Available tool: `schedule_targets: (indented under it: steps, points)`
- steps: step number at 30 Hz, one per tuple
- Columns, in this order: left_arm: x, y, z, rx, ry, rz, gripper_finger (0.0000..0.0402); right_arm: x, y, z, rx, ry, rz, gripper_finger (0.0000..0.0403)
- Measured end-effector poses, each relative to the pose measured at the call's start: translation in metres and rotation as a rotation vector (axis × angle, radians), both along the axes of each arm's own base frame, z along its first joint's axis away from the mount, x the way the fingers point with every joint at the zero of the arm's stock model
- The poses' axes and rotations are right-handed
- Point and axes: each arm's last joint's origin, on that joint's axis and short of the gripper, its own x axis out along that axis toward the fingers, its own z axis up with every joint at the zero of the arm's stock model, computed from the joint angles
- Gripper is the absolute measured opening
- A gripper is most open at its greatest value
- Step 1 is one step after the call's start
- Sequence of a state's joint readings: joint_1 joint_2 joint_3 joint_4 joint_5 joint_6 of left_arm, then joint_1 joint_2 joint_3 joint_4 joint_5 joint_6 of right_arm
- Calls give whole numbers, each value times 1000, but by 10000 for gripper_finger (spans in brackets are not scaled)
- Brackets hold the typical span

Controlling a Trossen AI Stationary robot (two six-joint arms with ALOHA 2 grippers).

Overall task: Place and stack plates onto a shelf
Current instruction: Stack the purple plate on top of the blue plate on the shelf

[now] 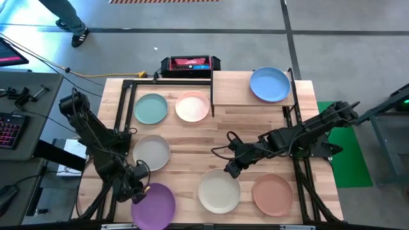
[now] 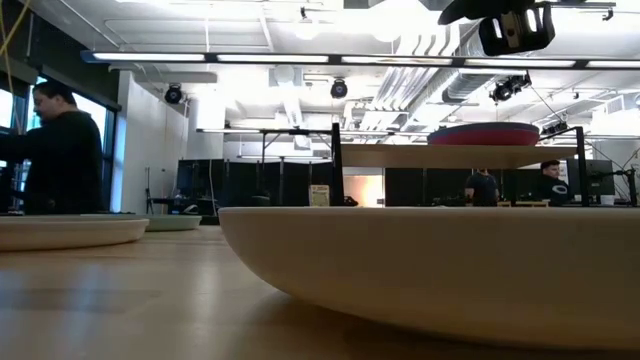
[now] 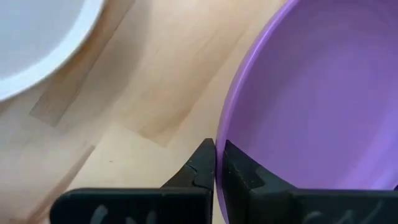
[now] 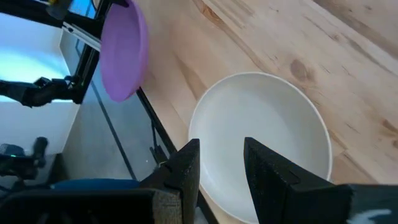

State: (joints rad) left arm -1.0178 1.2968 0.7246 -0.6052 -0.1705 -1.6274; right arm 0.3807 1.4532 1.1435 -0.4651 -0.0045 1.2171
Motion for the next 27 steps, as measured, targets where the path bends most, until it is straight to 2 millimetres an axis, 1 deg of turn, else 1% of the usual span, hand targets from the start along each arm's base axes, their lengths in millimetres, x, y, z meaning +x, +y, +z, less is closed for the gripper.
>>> schedule_targets:
  steps: [5,12,16,20,27]
  points:
    - [11,4,14,46,-24,3,1,0,-1,0,-56,-22,9,113]
    - [42,23,34,116,-70,-24,1,4,-7,1,-168,-76,-41,152]
    - [63,42,43,163,-96,-58,1,10,-18,4,-216,-122,-43,164]
    - [84,65,52,175,-116,-88,1,17,-32,7,-280,-173,-36,165]
    - [109,110,62,241,-147,-68,1,28,-62,13,-436,-262,-13,165]
